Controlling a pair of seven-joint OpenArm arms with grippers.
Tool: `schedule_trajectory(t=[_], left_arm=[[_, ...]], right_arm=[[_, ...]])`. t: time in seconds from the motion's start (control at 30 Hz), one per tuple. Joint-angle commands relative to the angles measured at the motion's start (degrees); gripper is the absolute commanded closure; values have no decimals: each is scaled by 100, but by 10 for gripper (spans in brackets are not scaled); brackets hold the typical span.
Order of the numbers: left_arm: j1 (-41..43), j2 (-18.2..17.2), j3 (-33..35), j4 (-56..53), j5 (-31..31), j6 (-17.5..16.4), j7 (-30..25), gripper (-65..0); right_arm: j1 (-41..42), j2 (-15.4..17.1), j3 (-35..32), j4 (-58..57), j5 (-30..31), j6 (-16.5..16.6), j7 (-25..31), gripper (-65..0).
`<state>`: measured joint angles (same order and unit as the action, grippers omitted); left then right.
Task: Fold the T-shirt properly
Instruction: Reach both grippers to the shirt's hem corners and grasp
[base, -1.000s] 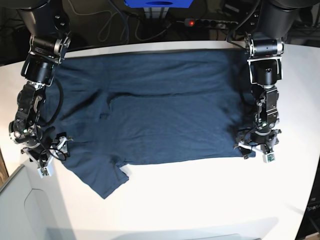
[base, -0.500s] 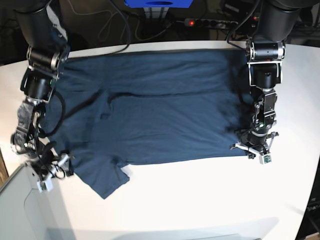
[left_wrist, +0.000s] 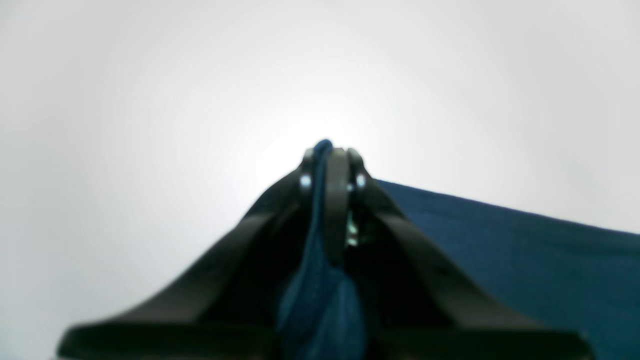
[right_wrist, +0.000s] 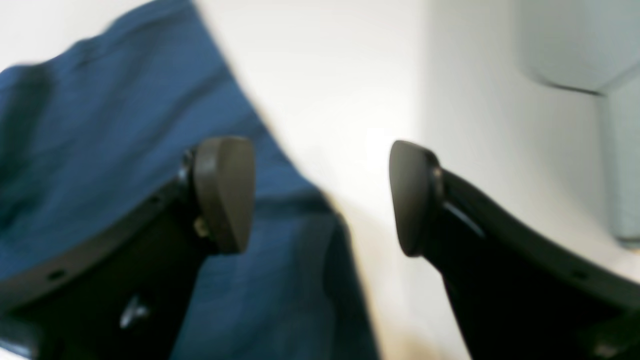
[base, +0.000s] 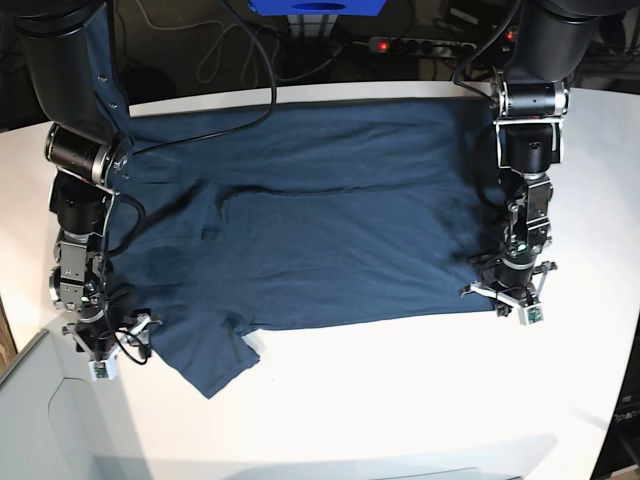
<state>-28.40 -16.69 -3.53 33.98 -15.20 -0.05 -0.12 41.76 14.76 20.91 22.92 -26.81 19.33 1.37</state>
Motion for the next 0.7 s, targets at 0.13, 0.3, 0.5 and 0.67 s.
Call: schedule_trajectory(t=[0.13, 0.3, 0.5, 0.67], left_arm=[[67, -50, -3, 27, 21, 54, 236, 0], [137, -50, -3, 44, 21, 54, 227, 0], [137, -50, -3, 27, 21, 54, 227, 0], [137, -50, 6, 27, 21, 54, 227, 0]], right_arm=[[48, 58, 15, 78, 74, -223, 158, -406], [-110, -39, 24, -195, 74, -215, 158, -406], [-215, -74, 24, -265, 74, -215, 149, -394], [-215, -48, 24, -239, 74, -215, 149, -144]])
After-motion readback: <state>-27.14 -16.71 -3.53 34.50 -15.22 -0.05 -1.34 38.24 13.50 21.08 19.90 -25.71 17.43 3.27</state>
